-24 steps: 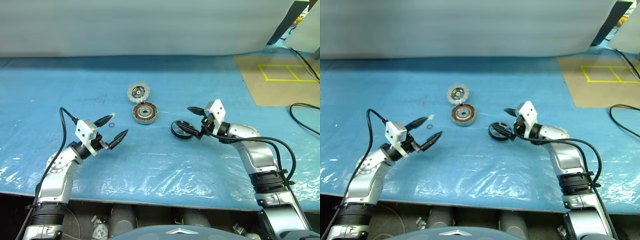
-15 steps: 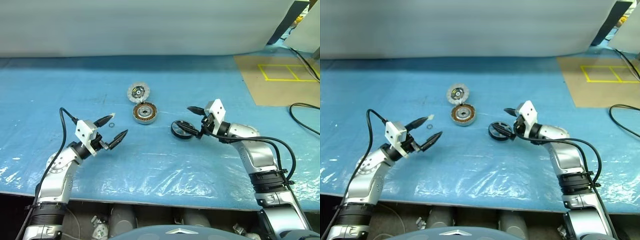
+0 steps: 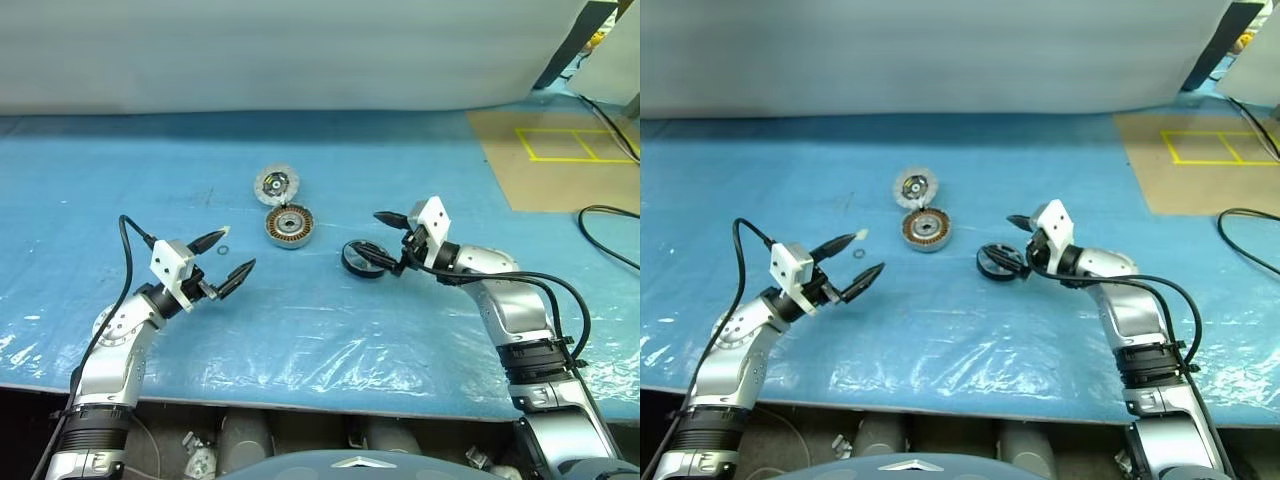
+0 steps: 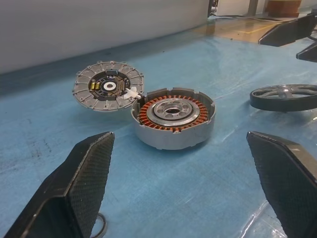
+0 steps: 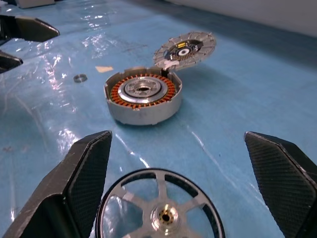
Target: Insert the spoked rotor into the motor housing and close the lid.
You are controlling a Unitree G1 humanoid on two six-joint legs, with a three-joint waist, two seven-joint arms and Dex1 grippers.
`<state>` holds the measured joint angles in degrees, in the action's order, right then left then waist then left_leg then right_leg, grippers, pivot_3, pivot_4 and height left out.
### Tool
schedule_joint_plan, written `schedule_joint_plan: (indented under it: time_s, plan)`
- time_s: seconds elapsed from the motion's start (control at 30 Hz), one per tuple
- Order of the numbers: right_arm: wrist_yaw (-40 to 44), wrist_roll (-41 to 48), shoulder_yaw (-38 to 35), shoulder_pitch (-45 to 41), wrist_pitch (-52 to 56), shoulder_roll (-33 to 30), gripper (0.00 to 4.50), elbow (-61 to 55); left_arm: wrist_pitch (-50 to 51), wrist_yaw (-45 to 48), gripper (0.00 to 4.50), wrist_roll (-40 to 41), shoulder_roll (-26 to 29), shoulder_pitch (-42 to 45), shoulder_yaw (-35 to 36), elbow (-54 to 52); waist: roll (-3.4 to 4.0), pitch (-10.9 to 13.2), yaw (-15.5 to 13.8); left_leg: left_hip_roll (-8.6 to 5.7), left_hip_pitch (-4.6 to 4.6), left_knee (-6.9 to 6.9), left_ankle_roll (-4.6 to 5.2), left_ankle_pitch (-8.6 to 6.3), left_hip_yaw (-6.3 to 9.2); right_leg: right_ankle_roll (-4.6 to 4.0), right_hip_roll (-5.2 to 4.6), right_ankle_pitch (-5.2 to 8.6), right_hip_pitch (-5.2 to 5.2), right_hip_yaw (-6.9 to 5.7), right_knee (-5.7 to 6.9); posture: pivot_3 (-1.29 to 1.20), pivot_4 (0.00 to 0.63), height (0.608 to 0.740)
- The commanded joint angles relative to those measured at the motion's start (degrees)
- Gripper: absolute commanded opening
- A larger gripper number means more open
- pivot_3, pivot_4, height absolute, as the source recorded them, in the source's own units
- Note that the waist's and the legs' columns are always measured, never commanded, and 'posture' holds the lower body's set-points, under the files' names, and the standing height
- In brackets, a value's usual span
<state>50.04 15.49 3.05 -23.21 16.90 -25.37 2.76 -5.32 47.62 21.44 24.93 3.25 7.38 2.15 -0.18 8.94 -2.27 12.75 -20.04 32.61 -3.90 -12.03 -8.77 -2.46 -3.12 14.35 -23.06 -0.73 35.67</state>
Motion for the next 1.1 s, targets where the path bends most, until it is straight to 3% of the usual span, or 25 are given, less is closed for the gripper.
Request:
schedule_joint_plan:
  time_s: [0.03, 0.2, 0.63, 0.83, 1.1]
  plan:
    - [1.7, -0.3, 2.1, -4.2, -0.4, 0.7, 4.48, 1.2, -0.3, -0.4, 4.50, 0.5, 0.5, -0.2, 1.1, -1.5, 0.00, 0.0, 0.0, 0.01, 0.00, 0.00, 0.00, 0.00, 0.00, 0.00, 0.00, 0.00, 0.00, 0.00, 0.00, 0.00, 0.150, 0.740]
    - [4.2, -3.4, 6.5, -13.1, -4.2, 4.0, 4.48, 10.1, -0.3, -1.5, 4.50, 0.5, -0.1, -2.1, 1.1, -3.8, 0.00, 0.0, 0.1, 0.01, -0.01, 0.01, 0.00, 0.00, -0.01, -0.01, 0.00, 0.01, -0.01, -0.01, 0.00, 0.00, 0.150, 0.740]
    - [15.4, -17.3, 18.6, -41.0, -10.3, 12.7, 4.48, 46.8, -3.5, -5.0, 4.50, -0.2, -2.2, -9.5, 2.0, -6.6, -0.02, 0.0, -0.2, 0.12, -0.28, -0.01, 0.09, 0.05, -0.02, -0.08, -0.01, 0.01, -0.19, -0.23, 0.06, 0.00, 0.150, 0.740]
    - [18.4, -23.2, 21.8, -46.8, -16.5, 15.4, 4.48, 55.7, -5.2, -5.9, 4.50, -0.8, -3.4, -11.2, 1.6, -6.6, -0.01, 0.0, -0.1, 0.21, -0.48, 0.07, 0.21, 0.11, 0.00, -0.16, -0.02, 0.00, -0.35, -0.37, 0.10, 0.00, 0.150, 0.740]
    - [15.6, -29.6, 23.4, -49.0, -23.6, 18.7, 4.48, 62.2, -5.8, -6.8, 4.50, -1.3, -4.3, -11.9, 1.4, -6.6, 0.03, 0.1, -0.1, 0.29, -0.55, 0.18, 0.24, 0.10, 0.00, -0.28, -0.02, -0.03, -0.43, -0.45, 0.18, 0.00, 0.150, 0.740]
